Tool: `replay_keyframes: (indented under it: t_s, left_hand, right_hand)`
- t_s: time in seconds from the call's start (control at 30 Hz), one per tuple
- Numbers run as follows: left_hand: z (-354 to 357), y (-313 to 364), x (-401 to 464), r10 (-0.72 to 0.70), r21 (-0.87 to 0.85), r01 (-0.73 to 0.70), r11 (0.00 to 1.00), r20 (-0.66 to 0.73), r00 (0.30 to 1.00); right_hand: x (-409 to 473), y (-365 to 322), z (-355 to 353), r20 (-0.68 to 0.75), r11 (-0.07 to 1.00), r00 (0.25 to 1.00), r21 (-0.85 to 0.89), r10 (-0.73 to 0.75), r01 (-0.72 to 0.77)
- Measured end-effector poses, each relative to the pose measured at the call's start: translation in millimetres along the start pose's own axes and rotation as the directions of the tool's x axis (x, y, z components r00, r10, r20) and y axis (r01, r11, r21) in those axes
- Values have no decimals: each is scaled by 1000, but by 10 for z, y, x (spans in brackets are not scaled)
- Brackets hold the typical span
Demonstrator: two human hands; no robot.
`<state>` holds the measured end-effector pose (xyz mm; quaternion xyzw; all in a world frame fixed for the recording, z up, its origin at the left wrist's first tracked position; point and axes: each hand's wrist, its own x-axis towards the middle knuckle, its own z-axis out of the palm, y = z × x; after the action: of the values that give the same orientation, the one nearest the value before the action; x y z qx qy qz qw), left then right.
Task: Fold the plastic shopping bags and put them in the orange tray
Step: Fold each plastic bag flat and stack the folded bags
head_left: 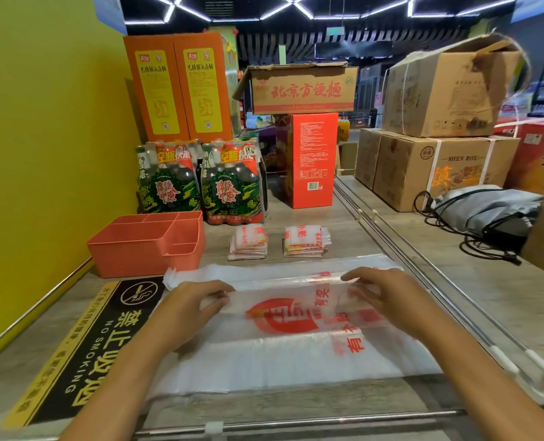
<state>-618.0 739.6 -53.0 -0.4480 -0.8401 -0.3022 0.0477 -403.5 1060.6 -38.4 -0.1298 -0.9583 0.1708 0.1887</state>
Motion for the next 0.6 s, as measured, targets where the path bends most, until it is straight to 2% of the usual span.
replay_keyframes:
  t_s: [0.1,0.17,0.33,0.47,0.53,0.6]
  left_hand:
    - [-103,-5,-17,-56,-28,53,998,-121,991]
    - [-132,1,-15,-77,6,80,997,-206,976]
    - [-77,-7,29,-108,236,159,959,-214,971]
    - [79,-55,64,-11,364,61,930,-137,991]
    - [168,-5,70,67,338,-49,940,-41,997]
    - [267,65,57,141,263,-163,951,99,985]
  right_hand:
    - [-12,-52,-90,-51,998,998,55,47,-44]
    - [0,-67,-124,-89,998,995,32,53,-51]
    - [49,-14,-15,-48,991,997,-114,58,-64]
    - [97,5,163,-1,961,1000,-277,0,-1]
    - [110,-21,265,31,942,997,-327,-73,79]
    - [91,-49,359,73,946,987,-284,-141,156]
